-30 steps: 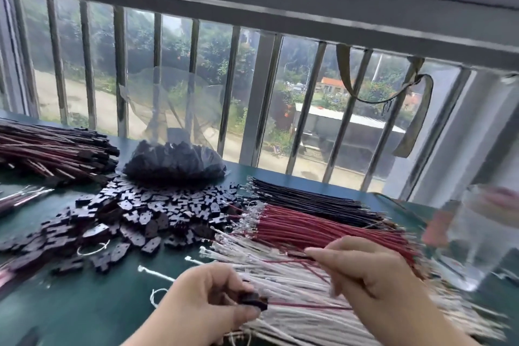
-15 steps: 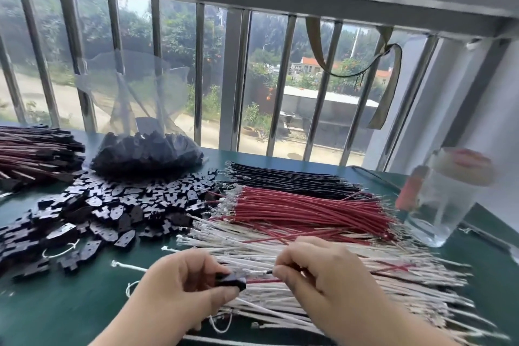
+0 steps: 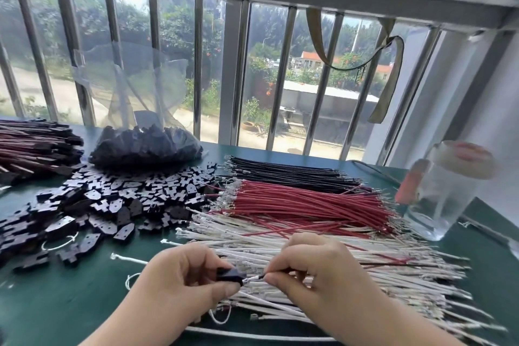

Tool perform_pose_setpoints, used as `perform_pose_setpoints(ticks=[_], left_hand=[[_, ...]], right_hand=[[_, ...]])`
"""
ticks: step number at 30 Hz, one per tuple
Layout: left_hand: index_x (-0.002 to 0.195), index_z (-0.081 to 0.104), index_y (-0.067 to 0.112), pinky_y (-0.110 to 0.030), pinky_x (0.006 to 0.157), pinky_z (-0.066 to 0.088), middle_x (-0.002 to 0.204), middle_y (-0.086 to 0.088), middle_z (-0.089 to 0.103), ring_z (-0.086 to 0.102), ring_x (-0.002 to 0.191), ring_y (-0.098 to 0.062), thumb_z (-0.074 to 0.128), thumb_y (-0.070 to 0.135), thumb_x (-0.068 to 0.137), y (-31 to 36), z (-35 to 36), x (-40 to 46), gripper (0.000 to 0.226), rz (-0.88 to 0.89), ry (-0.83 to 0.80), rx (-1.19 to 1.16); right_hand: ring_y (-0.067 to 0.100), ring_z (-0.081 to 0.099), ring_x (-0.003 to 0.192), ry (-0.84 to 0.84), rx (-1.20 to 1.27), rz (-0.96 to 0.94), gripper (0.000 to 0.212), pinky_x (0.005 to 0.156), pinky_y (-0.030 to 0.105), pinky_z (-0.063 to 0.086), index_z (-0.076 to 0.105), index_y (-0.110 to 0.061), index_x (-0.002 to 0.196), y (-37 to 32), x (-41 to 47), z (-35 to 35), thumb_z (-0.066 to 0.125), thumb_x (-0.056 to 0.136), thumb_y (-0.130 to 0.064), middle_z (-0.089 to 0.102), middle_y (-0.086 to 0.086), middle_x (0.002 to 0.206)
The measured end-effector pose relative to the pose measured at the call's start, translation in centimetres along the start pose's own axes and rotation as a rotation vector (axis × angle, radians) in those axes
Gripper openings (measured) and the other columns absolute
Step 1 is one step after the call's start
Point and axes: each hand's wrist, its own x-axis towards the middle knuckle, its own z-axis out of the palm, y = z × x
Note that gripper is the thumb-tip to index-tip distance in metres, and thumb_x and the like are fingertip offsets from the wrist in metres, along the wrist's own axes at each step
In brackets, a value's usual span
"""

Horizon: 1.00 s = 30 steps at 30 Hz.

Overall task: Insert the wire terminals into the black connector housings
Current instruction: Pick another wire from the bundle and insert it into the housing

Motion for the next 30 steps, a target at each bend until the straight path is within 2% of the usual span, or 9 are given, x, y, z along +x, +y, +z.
perform_pose_setpoints(ticks=[7,11,13,16,21,24,26,30], left_hand=[[0.067,0.074,0.026,-0.013,0.043,0.043,0.053,-0.002,0.067,0.054,0.042,-0.003,0.084,0.003,0.06,0.05,0.14,-0.13,0.026,0.011,0.024,0.016],[0.066,0.075,0.024,-0.012,0.043,0.043,0.052,-0.001,0.066,0.054,0.043,-0.001,0.085,0.002,0.059,0.06,0.14,-0.13,0.025,0.028,0.014,0.023],[0.066,0.075,0.024,-0.012,0.043,0.042,0.051,-0.001,0.065,0.054,0.043,-0.001,0.085,0.002,0.059,-0.01,0.1,-0.15,0.026,0.037,0.01,0.032],[0.067,0.075,0.026,-0.012,0.043,0.041,0.052,-0.001,0.065,0.053,0.044,-0.002,0.085,0.004,0.059,-0.09,0.1,-0.14,0.026,0.04,0.004,0.043],[0.067,0.075,0.027,-0.011,0.043,0.041,0.051,0.0,0.065,0.051,0.042,-0.001,0.084,0.004,0.06,0.04,0.12,-0.17,0.026,0.041,-0.002,0.046],[0.067,0.075,0.027,-0.011,0.043,0.04,0.051,-0.001,0.065,0.05,0.042,-0.001,0.084,0.004,0.06,0.05,0.08,-0.22,0.026,0.041,-0.001,0.04],[0.067,0.075,0.028,-0.011,0.043,0.04,0.052,-0.001,0.066,0.05,0.042,-0.001,0.084,0.005,0.06,0.04,0.1,-0.17,0.026,0.043,-0.003,0.046],[0.068,0.074,0.03,-0.011,0.042,0.04,0.054,-0.001,0.067,0.051,0.042,0.0,0.085,0.007,0.06,-0.16,0.07,-0.07,0.026,0.044,0.006,0.054]], right_hand=[[0.003,0.055,0.073,0.046,0.044,0.058,0.014,0.06,0.011,0.04,0.064,-0.032,0.085,0.2,0.09,0.08,0.059,0.079,-0.044,0.057,-0.024,0.074],[-0.005,0.05,0.074,-0.041,-0.078,0.011,0.024,0.06,0.01,0.036,0.058,-0.034,0.091,0.12,-0.02,0.14,0.044,0.083,-0.053,0.049,-0.028,0.069],[-0.006,0.049,0.073,-0.067,-0.094,0.003,0.026,0.06,0.01,0.037,0.058,-0.035,0.092,0.01,-0.03,0.1,0.043,0.083,-0.053,0.047,-0.029,0.068],[-0.004,0.051,0.073,-0.071,-0.079,0.016,0.025,0.06,0.014,0.041,0.06,-0.035,0.092,-0.05,0.02,0.02,0.045,0.083,-0.053,0.049,-0.029,0.069],[-0.001,0.055,0.074,-0.042,0.009,0.063,0.022,0.058,0.012,0.041,0.061,-0.037,0.091,-0.14,0.08,-0.03,0.051,0.078,-0.052,0.057,-0.027,0.073],[0.004,0.056,0.072,-0.015,0.082,0.107,0.008,0.059,0.013,0.043,0.066,-0.034,0.085,0.02,0.14,-0.25,0.068,0.077,-0.036,0.059,-0.022,0.077],[0.005,0.055,0.072,-0.02,0.104,0.123,0.012,0.059,0.014,0.044,0.068,-0.036,0.079,-0.03,0.09,-0.38,0.074,0.076,-0.026,0.06,-0.019,0.079],[0.009,0.055,0.071,-0.025,0.104,0.142,0.014,0.059,0.021,0.048,0.067,-0.039,0.075,-0.28,0.03,-0.38,0.075,0.075,-0.027,0.06,-0.017,0.081]])
